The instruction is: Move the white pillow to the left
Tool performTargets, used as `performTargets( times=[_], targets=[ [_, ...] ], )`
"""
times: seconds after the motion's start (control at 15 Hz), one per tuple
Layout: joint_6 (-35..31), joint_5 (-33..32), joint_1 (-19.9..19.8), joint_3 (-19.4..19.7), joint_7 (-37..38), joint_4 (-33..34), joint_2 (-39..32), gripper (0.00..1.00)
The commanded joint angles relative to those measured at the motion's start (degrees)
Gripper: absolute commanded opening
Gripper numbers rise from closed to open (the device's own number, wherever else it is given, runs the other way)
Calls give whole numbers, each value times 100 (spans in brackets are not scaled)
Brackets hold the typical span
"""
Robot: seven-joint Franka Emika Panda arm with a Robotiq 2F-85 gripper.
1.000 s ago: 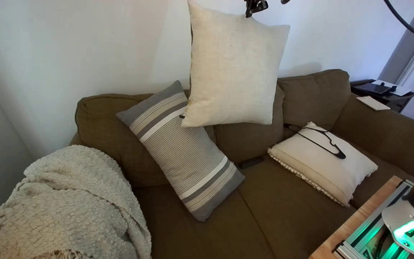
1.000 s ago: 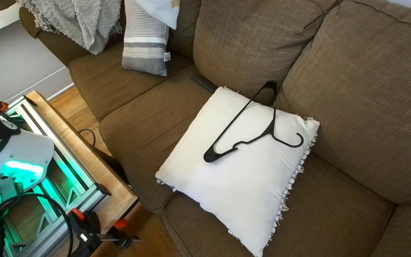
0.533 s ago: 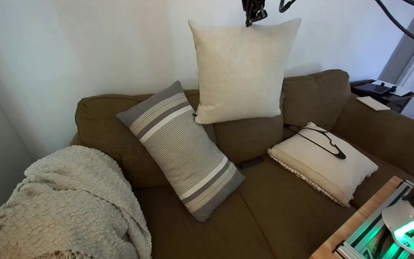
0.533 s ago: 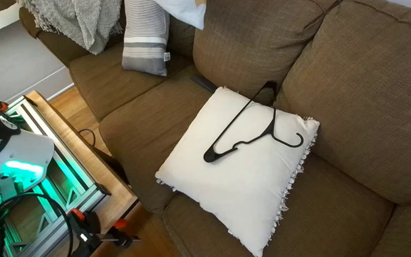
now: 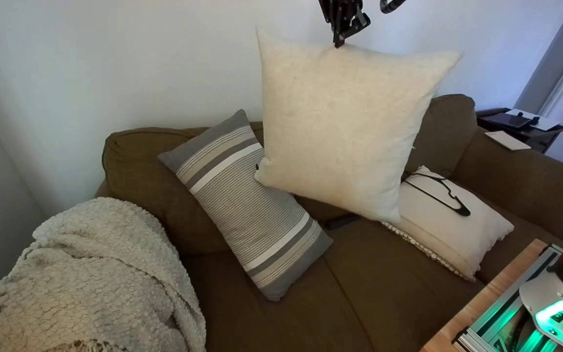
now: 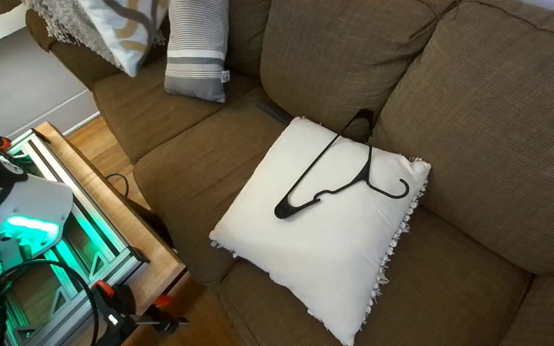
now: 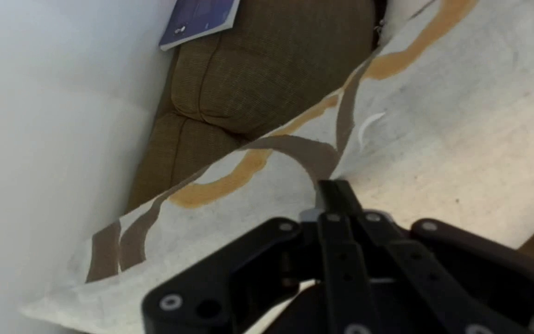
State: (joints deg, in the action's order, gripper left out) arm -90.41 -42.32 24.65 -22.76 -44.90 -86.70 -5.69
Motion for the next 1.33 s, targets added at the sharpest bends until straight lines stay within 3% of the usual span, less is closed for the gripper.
performTargets(
  times=[0.0, 0.27, 0.73, 1.27],
  targets=[
    [903, -247, 468, -332, 269, 776, -149, 0],
    [1103, -377, 805, -500, 409, 1255, -452, 0],
    [-162, 100, 996, -275, 598, 1974, -1713, 0],
    [-1292, 1270, 1096, 127, 452, 2524, -3033, 0]
  ],
)
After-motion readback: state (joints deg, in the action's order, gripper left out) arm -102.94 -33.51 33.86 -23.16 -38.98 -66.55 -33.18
